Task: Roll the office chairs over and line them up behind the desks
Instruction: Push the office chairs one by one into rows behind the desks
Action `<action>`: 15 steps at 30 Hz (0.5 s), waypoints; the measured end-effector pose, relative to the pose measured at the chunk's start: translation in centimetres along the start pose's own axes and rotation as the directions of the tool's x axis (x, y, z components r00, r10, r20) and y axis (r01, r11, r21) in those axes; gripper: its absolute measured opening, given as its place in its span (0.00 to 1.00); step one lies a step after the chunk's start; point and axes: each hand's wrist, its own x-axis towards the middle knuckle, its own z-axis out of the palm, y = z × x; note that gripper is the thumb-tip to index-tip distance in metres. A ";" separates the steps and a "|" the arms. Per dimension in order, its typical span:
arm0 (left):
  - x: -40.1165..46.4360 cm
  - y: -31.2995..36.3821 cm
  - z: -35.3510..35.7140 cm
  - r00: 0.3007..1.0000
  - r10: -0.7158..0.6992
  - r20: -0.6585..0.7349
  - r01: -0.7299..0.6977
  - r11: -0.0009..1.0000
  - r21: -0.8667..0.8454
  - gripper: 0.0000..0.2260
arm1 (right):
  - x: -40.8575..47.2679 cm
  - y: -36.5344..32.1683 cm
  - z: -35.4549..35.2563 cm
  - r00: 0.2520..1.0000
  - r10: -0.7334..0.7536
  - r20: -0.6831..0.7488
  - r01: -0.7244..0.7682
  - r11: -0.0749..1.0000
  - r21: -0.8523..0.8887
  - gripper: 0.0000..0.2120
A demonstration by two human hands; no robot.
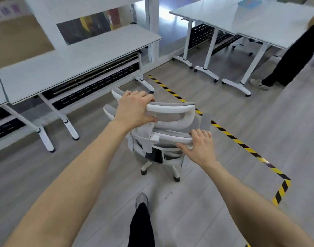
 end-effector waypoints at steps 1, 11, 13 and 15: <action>1.3 -1.2 0.3 1.000 0.013 0.000 -0.013 1.000 0.004 0.29 | 1.3 -0.4 0.4 1.000 0.015 0.005 -0.015 1.000 -0.006 0.31; 13.0 -11.4 3.3 0.994 0.109 0.003 -0.108 0.991 -0.083 0.19 | 12.9 -4.7 5.4 0.985 0.170 0.031 -0.169 0.984 -0.049 0.33; 15.1 -13.1 3.9 0.994 0.111 0.011 -0.109 0.990 -0.086 0.18 | 15.1 -5.3 6.4 0.981 0.187 0.046 -0.185 0.981 -0.060 0.33; 17.2 -14.7 4.6 0.993 0.111 0.028 -0.108 0.990 -0.086 0.19 | 17.1 -5.5 7.3 0.979 0.195 0.067 -0.191 0.980 -0.064 0.33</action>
